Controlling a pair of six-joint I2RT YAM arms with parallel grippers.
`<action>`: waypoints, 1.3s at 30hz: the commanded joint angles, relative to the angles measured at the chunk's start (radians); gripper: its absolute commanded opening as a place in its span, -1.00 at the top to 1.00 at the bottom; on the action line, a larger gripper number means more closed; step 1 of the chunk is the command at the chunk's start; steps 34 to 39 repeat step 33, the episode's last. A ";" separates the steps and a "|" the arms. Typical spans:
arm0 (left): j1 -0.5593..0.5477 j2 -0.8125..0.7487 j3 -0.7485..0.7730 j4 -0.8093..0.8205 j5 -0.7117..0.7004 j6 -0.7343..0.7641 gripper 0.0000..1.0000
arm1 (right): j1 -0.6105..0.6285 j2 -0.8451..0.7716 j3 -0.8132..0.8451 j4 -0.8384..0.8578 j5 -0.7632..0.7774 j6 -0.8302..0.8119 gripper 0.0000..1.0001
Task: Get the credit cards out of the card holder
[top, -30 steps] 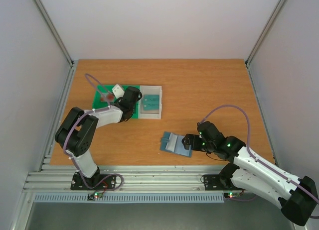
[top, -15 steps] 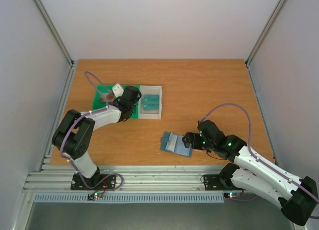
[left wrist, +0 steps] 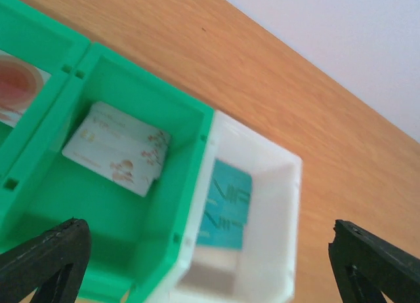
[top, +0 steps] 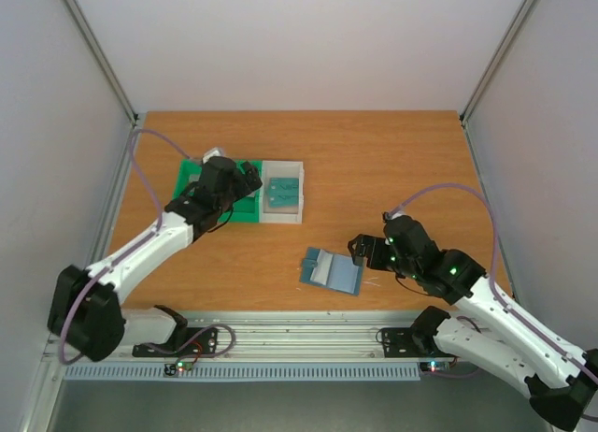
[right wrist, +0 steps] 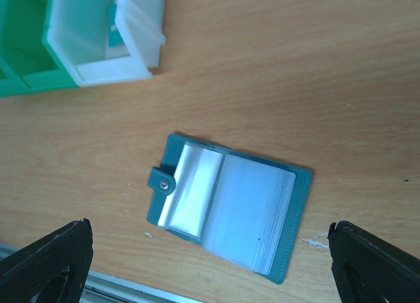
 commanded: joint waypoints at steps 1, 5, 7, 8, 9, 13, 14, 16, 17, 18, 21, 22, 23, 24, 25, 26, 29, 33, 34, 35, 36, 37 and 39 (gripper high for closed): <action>0.004 -0.152 -0.038 -0.113 0.218 0.129 -0.99 | 0.006 -0.060 0.069 -0.064 0.047 0.011 -0.97; 0.004 -0.266 -0.032 -0.217 0.374 0.215 -0.99 | 0.007 -0.073 0.124 -0.108 0.061 0.001 -0.97; 0.004 -0.321 -0.041 -0.240 0.462 0.249 -0.99 | 0.007 -0.067 0.156 -0.149 0.075 -0.006 -0.97; 0.004 -0.352 -0.052 -0.239 0.503 0.267 -0.99 | 0.007 -0.067 0.170 -0.166 0.084 -0.009 -0.97; 0.004 -0.377 -0.066 -0.235 0.547 0.272 -0.99 | 0.006 -0.070 0.178 -0.179 0.094 -0.011 -0.97; 0.004 -0.475 -0.100 -0.238 0.660 0.284 -0.99 | 0.007 -0.092 0.206 -0.187 0.111 -0.023 -0.97; 0.004 -0.500 -0.110 -0.239 0.663 0.283 -0.99 | 0.007 -0.096 0.215 -0.188 0.110 -0.024 -0.97; 0.004 -0.547 -0.122 -0.241 0.664 0.282 -0.99 | 0.007 -0.097 0.240 -0.196 0.104 -0.027 -0.97; 0.004 -0.569 -0.127 -0.240 0.664 0.285 -0.99 | 0.007 -0.097 0.251 -0.203 0.099 -0.030 -0.97; 0.004 -0.591 -0.132 -0.240 0.662 0.286 -0.99 | 0.006 -0.097 0.261 -0.208 0.093 -0.031 -0.97; 0.003 -0.641 -0.148 -0.241 0.652 0.279 -0.99 | 0.006 -0.106 0.268 -0.216 0.071 -0.035 -0.97; 0.003 -0.651 -0.151 -0.241 0.650 0.280 -0.99 | 0.007 -0.111 0.264 -0.213 0.065 -0.035 -0.97; 0.004 -0.659 -0.152 -0.247 0.643 0.282 -0.99 | 0.007 -0.118 0.257 -0.211 0.061 -0.034 -0.97; 0.003 -0.665 -0.152 -0.256 0.636 0.288 -0.99 | 0.007 -0.126 0.249 -0.207 0.056 -0.032 -0.97; 0.004 -0.669 -0.155 -0.265 0.630 0.295 -0.99 | 0.007 -0.133 0.240 -0.202 0.050 -0.030 -0.97; 0.004 -0.669 -0.158 -0.270 0.626 0.300 -0.99 | 0.007 -0.139 0.229 -0.195 0.043 -0.027 -0.97; 0.004 -0.660 -0.179 -0.271 0.613 0.300 -0.99 | 0.007 -0.156 0.198 -0.177 0.033 -0.012 -0.97; 0.004 -0.643 -0.196 -0.250 0.622 0.285 -0.99 | 0.007 -0.155 0.178 -0.171 0.028 -0.001 -0.97; 0.004 -0.643 -0.196 -0.250 0.622 0.285 -0.99 | 0.007 -0.155 0.178 -0.171 0.028 -0.001 -0.97; 0.004 -0.643 -0.196 -0.250 0.622 0.285 -0.99 | 0.007 -0.155 0.178 -0.171 0.028 -0.001 -0.97; 0.004 -0.643 -0.196 -0.250 0.622 0.285 -0.99 | 0.007 -0.155 0.178 -0.171 0.028 -0.001 -0.97; 0.004 -0.643 -0.196 -0.250 0.622 0.285 -0.99 | 0.007 -0.155 0.178 -0.171 0.028 -0.001 -0.97; 0.004 -0.643 -0.196 -0.250 0.622 0.285 -0.99 | 0.007 -0.155 0.178 -0.171 0.028 -0.001 -0.97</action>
